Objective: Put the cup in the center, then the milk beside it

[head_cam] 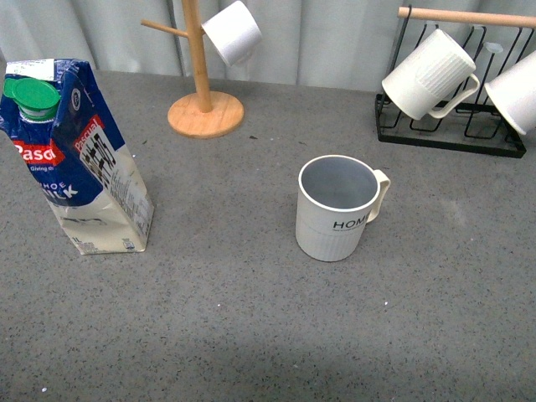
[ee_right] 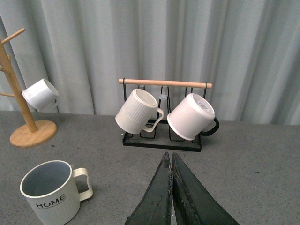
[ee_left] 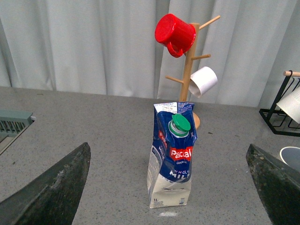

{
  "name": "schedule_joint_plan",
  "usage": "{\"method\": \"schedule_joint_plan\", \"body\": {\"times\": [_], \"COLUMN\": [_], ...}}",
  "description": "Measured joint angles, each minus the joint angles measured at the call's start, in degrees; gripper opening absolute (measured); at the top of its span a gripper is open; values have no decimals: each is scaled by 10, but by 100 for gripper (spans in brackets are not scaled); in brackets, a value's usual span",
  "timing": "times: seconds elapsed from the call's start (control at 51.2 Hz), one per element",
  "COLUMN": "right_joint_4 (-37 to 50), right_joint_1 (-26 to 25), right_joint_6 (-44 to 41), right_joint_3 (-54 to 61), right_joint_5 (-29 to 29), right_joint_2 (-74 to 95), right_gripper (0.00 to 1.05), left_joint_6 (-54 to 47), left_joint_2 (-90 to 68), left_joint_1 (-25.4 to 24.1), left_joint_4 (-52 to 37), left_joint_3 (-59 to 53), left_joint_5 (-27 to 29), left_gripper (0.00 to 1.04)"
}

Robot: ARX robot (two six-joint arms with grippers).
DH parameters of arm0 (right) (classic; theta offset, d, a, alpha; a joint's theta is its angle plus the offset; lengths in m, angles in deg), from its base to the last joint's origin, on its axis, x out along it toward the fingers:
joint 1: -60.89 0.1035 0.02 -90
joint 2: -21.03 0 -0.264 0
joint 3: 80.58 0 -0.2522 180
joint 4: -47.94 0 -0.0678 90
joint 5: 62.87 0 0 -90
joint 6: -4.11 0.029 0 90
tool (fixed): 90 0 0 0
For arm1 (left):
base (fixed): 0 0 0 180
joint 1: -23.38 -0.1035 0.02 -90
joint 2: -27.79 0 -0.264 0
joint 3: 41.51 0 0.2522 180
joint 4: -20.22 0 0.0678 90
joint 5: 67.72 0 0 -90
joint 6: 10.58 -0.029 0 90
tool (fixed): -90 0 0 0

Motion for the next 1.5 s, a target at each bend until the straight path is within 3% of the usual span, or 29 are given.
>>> {"method": "schedule_joint_plan", "body": {"times": [0.176,0.254,0.488,0.839,1.035,1.23,1.308,1.347,1.445,1.503], "right_joint_4": [-31,-125,-132,-132,-132,-132,-132,-132,-132,-132], "right_joint_1": [0,0,0,0,0,0,0,0,0,0], "right_joint_6": [0,0,0,-1,0,0,0,0,0,0], "right_joint_3": [0,0,0,0,0,0,0,0,0,0], "right_joint_5": [0,1,1,1,2,1,1,1,2,2], "right_joint_2": [-31,-106,-128,-129,-129,-129,-129,-129,-129,-129], "right_gripper": [1,1,1,57,97,95,95,95,95,95], "left_joint_6": [0,0,0,0,0,0,3,2,-4,-5], "left_joint_2": [0,0,0,0,0,0,-55,-80,-166,-260], "left_joint_1": [0,0,0,0,0,0,23,27,15,-14], "left_joint_4": [0,0,0,0,0,0,73,72,-11,-107], "left_joint_3": [0,0,0,0,0,0,21,20,19,23], "left_joint_5": [0,0,0,0,0,0,69,69,35,16], "left_gripper": [98,98,98,98,98,98,98,98,98,98]}}
